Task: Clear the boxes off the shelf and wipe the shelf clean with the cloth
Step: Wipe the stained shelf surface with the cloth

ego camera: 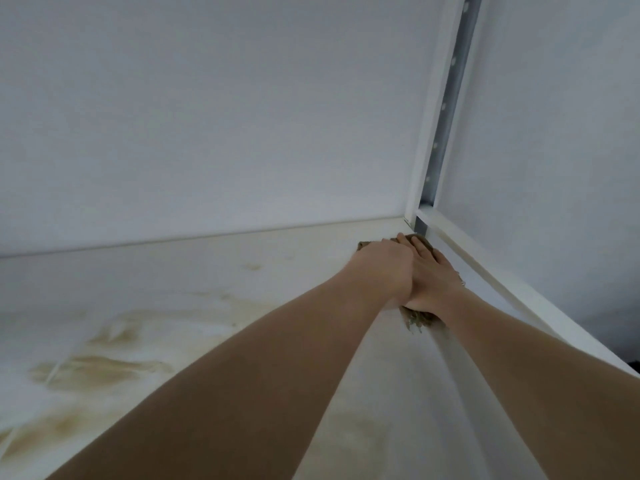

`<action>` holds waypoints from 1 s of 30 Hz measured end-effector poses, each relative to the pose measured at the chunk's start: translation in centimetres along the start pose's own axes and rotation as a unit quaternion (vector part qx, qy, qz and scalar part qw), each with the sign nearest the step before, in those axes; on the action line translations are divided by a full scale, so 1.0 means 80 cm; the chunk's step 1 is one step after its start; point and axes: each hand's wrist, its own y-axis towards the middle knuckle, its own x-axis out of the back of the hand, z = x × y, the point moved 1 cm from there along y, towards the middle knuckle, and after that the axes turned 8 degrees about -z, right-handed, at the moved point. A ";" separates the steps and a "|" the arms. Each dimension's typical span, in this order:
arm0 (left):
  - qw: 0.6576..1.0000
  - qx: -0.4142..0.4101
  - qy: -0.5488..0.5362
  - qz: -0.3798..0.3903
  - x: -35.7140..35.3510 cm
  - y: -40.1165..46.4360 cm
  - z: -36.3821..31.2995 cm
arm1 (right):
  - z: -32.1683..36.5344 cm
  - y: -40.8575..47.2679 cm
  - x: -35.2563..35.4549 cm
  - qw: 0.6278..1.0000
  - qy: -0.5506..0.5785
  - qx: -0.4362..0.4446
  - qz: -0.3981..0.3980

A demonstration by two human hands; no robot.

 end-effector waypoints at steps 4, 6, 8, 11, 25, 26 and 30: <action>1.000 -0.004 0.005 -0.007 -0.006 0.018 0.011 | 0.001 0.017 0.000 1.000 0.001 -0.005 0.005; 1.000 -0.004 0.010 -0.012 -0.007 0.026 0.015 | 0.002 0.025 0.001 1.000 -0.002 -0.004 -0.002; 1.000 -0.005 0.009 -0.019 -0.010 0.034 0.021 | 0.003 0.033 0.001 1.000 -0.003 -0.003 -0.003; 1.000 0.002 -0.010 -0.025 -0.017 0.043 0.029 | 0.004 0.043 -0.001 1.000 -0.015 -0.005 -0.003; 1.000 0.010 -0.003 -0.027 -0.029 0.081 0.053 | 0.001 0.086 -0.010 1.000 0.007 -0.009 -0.016; 0.999 0.012 -0.006 -0.030 -0.029 0.083 0.054 | 0.001 0.090 -0.011 1.000 0.008 -0.008 -0.017; 0.999 0.016 -0.019 -0.029 -0.031 0.090 0.062 | 0.002 0.103 -0.014 0.999 0.021 -0.009 -0.034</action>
